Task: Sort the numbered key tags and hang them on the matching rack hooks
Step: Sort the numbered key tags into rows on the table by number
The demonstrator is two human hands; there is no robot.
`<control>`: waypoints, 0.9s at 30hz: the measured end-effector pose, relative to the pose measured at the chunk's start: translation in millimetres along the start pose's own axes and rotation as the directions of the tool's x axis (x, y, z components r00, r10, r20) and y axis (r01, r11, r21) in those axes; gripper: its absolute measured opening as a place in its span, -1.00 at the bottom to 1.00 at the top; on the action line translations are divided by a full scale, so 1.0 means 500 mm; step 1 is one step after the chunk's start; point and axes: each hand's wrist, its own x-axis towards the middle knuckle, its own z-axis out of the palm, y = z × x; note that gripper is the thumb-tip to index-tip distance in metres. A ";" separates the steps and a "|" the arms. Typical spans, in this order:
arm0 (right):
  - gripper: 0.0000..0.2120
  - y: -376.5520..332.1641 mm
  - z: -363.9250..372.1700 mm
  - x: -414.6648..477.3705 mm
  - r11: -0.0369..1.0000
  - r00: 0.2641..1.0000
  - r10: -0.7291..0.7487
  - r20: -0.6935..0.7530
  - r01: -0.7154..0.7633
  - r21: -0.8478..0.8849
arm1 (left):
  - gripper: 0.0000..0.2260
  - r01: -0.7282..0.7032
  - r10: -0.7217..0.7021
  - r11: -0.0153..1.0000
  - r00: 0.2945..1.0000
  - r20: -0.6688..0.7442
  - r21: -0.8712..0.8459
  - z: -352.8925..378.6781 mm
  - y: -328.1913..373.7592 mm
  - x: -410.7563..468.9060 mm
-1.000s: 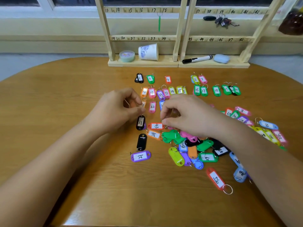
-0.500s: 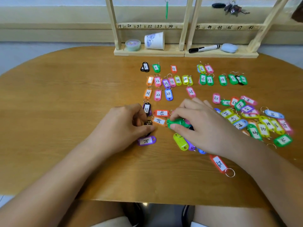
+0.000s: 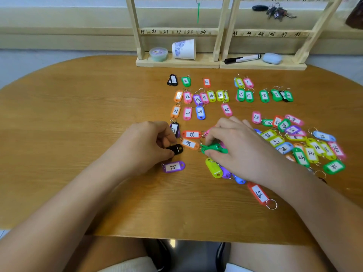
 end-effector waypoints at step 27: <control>-0.94 0.009 -0.052 0.013 0.986 0.987 0.073 0.143 -0.093 0.138 | -0.75 -0.315 0.315 0.949 0.948 -0.043 0.011 0.006 -0.068 -0.064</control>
